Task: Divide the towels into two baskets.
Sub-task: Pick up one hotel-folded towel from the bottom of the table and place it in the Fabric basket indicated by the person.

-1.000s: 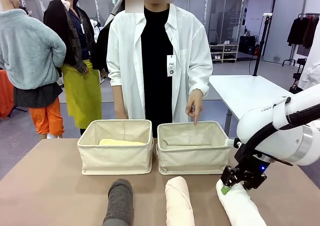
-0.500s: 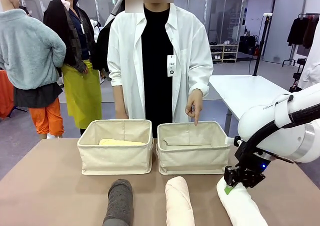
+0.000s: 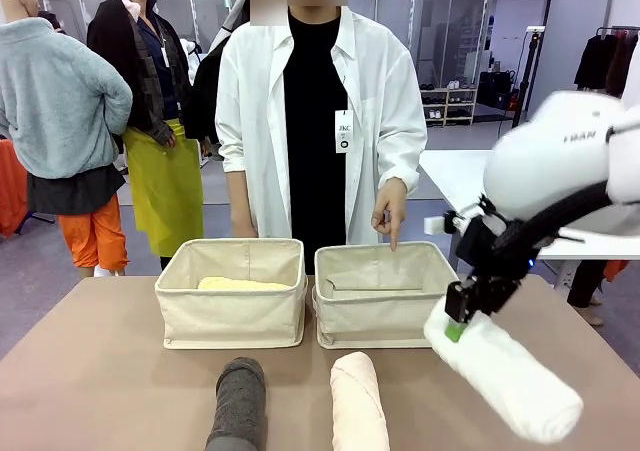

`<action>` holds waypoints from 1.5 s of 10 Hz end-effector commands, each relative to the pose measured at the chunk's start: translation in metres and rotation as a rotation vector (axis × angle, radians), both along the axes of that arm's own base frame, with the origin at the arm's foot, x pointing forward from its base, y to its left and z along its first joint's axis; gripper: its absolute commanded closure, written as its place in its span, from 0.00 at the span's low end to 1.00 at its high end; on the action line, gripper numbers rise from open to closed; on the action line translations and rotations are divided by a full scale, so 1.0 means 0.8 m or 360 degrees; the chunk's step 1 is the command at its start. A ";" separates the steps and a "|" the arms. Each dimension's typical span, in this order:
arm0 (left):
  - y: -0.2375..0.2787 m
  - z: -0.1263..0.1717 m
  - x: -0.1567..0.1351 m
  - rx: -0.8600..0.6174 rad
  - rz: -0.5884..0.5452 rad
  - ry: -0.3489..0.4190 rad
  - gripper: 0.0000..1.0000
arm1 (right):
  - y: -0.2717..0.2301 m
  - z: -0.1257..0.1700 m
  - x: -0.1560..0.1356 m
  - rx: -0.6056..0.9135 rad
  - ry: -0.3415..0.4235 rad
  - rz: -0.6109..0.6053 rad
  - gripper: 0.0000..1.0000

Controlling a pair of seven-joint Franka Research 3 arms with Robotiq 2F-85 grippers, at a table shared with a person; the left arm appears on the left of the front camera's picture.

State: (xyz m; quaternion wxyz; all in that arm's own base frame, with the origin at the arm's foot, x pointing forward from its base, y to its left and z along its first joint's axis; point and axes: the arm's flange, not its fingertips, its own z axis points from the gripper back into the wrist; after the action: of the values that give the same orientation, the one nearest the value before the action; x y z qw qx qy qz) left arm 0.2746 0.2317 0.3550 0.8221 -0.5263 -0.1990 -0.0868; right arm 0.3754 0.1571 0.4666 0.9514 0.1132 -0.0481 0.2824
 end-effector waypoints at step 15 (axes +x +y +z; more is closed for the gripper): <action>-0.002 0.003 -0.007 -0.0002 -0.0009 -0.0009 0.00 | 0.138 0.015 0.008 -0.0293 -0.0301 0.1542 0.63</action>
State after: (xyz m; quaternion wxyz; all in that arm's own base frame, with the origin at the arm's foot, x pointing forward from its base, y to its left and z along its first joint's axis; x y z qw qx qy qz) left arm 0.2745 0.2317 0.3550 0.8221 -0.5263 -0.1990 -0.0868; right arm 0.3580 0.2629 0.4748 0.7294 0.0253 -0.0420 0.6824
